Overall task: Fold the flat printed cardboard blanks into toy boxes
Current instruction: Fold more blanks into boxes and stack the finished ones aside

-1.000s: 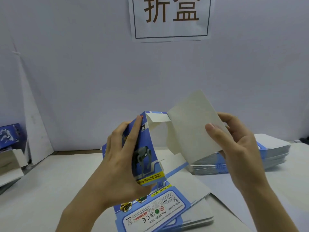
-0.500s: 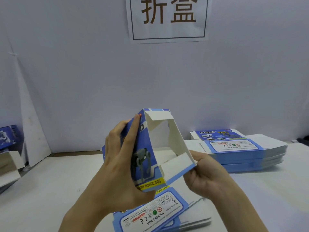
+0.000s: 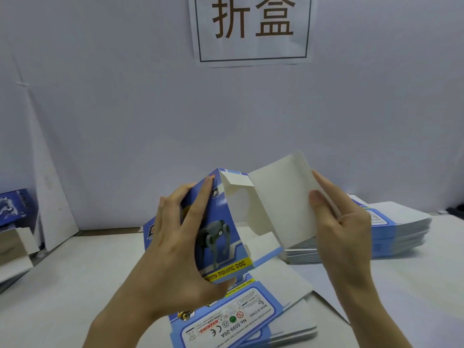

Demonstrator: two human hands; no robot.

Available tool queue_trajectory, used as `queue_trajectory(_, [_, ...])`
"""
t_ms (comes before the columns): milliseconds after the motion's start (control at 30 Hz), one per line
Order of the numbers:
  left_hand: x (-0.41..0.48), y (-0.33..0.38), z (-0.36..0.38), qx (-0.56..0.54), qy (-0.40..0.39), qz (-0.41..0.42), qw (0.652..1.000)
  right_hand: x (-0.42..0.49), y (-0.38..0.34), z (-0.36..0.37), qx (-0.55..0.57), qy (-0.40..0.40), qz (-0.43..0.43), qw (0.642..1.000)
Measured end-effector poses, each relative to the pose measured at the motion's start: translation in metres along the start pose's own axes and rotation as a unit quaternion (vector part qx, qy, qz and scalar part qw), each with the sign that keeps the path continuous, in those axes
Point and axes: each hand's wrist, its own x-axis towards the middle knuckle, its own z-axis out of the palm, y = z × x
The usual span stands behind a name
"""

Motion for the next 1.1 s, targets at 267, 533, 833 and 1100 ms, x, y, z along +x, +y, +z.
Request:
queue_trajectory(267, [0.002,-0.002,0.006,0.08,0.008,-0.004,0.997,0.002,-0.012,0.002,0.274,-0.147,0.156,0.938])
queue_trajectory(533, [0.006,-0.004,0.005,0.133,0.049,0.054,0.988,-0.007,-0.008,0.01,0.044,-0.215,0.06,0.974])
queue_trajectory(833, [0.005,-0.005,0.011,0.127,0.031,-0.008,0.991,-0.018,-0.011,0.02,-0.022,-0.233,-0.069,0.97])
queue_trajectory(1100, [-0.001,-0.006,-0.005,0.064,0.037,0.036,0.997,0.007,0.01,0.005,0.364,-0.102,0.423,0.824])
